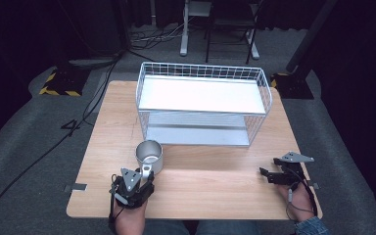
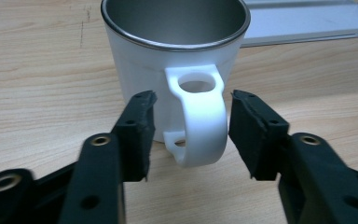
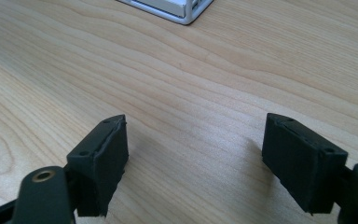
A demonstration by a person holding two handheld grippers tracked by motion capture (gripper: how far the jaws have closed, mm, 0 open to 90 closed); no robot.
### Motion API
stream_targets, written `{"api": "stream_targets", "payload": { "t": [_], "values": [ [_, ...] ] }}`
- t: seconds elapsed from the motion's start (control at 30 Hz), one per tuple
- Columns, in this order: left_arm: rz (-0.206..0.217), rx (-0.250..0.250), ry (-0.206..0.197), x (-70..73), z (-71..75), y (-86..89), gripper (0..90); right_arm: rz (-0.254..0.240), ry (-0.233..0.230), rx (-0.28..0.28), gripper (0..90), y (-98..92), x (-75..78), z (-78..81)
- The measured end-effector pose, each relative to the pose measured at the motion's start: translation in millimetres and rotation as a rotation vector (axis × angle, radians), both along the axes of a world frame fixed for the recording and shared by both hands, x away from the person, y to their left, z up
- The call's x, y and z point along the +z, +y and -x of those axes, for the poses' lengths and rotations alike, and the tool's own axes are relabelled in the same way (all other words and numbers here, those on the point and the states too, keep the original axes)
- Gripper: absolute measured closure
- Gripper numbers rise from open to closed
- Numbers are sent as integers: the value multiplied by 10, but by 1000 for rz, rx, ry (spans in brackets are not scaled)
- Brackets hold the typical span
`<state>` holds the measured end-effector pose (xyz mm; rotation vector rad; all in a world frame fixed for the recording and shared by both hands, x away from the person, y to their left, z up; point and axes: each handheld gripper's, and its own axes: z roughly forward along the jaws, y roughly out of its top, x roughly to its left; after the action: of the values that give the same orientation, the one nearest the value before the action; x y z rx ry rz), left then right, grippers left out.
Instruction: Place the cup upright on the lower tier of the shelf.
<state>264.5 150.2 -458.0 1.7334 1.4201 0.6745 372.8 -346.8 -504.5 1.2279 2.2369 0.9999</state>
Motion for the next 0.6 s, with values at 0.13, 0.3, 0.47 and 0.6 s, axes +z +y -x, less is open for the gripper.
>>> {"api": "stream_targets", "payload": {
  "t": [0.13, 0.3, 0.47, 0.6],
  "values": [
    [-1, -4, 28, -8, -22, -2, 618, 0, 0, 0, 227, 0, 0, 0],
    [10, 0, 50, 3, -52, -16, 631, 0, 0, 0, 227, 0, 0, 0],
    [19, 2, 63, 19, -83, -34, 654, 0, 0, 0, 227, 0, 0, 0],
    [23, 12, 64, 15, -83, -17, 708, 0, 0, 0, 228, 0, 0, 0]
  ]
}}
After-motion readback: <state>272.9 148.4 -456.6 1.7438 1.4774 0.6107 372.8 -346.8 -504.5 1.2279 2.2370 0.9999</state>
